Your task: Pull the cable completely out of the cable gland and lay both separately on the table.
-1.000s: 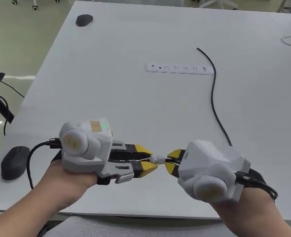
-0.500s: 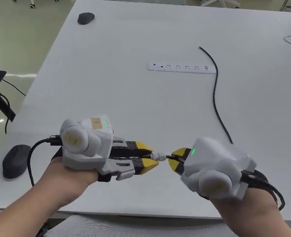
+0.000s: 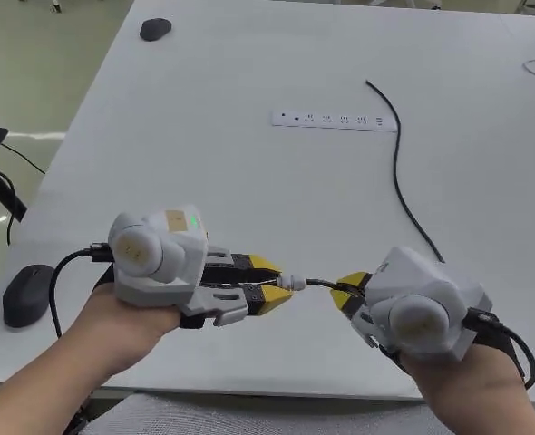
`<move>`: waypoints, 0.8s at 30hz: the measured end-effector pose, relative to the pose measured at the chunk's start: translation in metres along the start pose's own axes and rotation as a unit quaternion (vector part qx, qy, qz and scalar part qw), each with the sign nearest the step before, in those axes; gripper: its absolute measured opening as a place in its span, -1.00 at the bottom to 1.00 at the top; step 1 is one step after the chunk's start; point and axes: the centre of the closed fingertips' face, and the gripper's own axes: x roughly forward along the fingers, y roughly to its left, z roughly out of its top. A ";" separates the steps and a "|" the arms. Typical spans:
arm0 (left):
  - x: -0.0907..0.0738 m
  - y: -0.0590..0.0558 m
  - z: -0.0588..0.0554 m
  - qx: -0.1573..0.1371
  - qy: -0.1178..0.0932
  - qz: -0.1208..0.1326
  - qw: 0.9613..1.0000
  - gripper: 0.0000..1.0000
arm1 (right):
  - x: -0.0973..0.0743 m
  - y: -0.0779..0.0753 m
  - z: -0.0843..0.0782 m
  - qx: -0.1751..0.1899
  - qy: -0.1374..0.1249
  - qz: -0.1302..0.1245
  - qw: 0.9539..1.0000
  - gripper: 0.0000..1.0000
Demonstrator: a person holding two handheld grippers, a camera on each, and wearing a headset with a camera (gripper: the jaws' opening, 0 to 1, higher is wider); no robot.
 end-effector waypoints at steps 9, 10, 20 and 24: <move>0.000 0.002 0.004 -0.005 -0.007 -0.001 1.000 -0.70 | 0.004 -0.011 -0.017 0.057 -0.001 -0.017 0.998 -1.00; 0.000 0.002 0.004 -0.005 -0.006 -0.001 1.000 -0.70 | 0.004 -0.012 -0.019 0.065 0.000 -0.017 0.998 -1.00; 0.003 0.001 0.003 -0.005 -0.004 -0.005 1.000 -0.70 | 0.010 -0.021 -0.046 0.143 0.015 -0.031 0.989 -1.00; 0.005 0.000 0.002 -0.004 -0.003 -0.006 1.000 -0.70 | 0.010 -0.022 -0.047 0.141 0.018 -0.035 0.989 -1.00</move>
